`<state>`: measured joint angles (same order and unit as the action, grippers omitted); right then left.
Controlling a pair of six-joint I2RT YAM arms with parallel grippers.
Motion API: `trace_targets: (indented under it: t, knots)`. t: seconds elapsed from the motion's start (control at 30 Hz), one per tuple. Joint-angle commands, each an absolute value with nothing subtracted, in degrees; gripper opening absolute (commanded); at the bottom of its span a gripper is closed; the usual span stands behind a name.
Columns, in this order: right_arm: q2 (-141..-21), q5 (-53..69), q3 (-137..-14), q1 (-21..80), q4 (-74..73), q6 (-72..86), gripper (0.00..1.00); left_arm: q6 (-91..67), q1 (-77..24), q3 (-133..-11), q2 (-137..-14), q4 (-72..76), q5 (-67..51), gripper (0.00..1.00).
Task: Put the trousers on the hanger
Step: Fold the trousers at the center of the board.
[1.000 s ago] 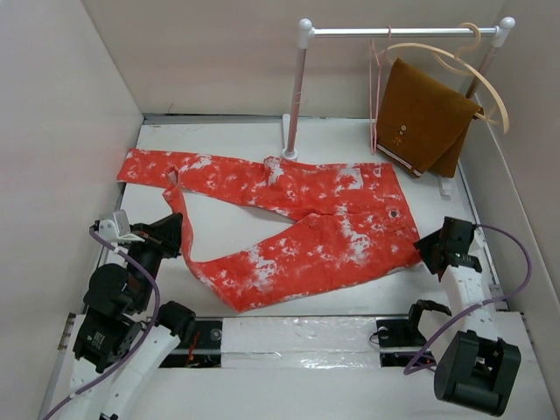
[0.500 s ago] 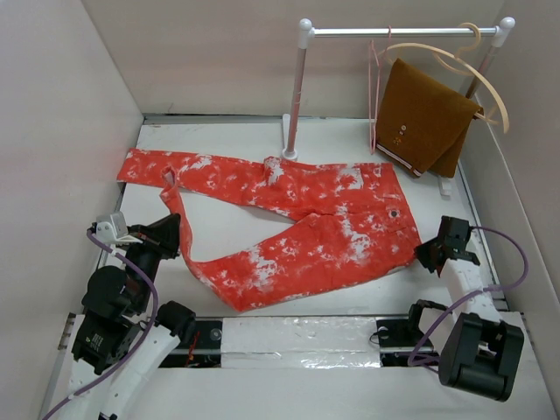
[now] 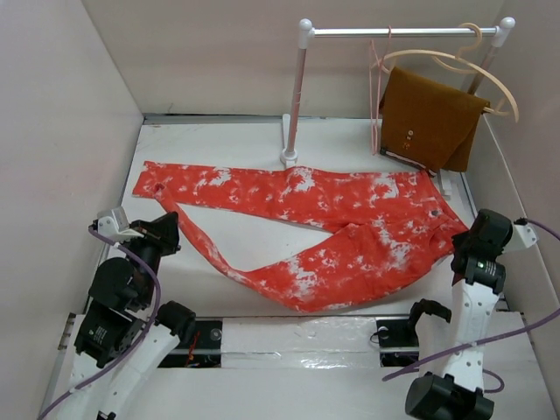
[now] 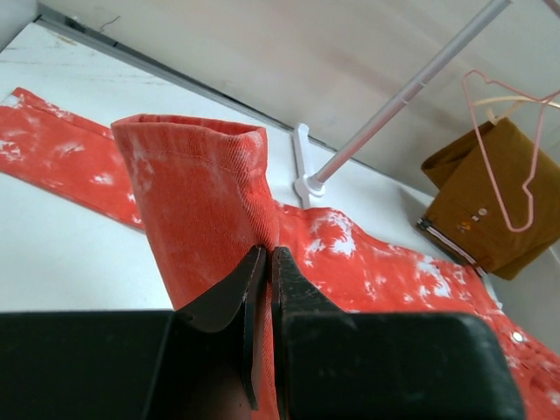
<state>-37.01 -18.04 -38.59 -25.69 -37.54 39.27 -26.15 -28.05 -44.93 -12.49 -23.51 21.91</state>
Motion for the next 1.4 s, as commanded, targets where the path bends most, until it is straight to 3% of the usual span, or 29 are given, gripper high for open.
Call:
trace_targets:
  t: [0.0,0.2,0.5,0.8,0.9,1.37]
  knots:
    - [-32.9,-21.4,-41.4,-26.3,-41.7,37.4,0.00,-26.9,-28.7,-47.2,-14.8,-22.3,26.1,0.00]
    - [-28.3,-20.7,-45.8,-26.3,-43.1,33.9,0.00,-25.7,-28.7,-49.3,-19.5,-23.3,33.1,0.00]
    - [-37.0,-15.8,-41.7,-26.3,-32.1,30.8,0.00,-30.0,-22.2,-50.1,-31.9,-22.5,40.2,0.00]
    - [-46.8,-11.0,-47.5,-24.1,-22.5,28.0,0.00,-41.8,14.4,-51.8,-52.2,-21.5,22.0,0.00]
    - [-53.5,-7.8,-51.0,-24.1,-18.2,26.4,0.00,-45.0,20.3,-54.1,-57.3,-24.1,19.6,0.00]
    - [-80.4,-12.3,-65.4,-14.6,-13.3,26.5,0.00,-39.4,22.0,-68.5,-80.0,-20.2,24.9,0.00]
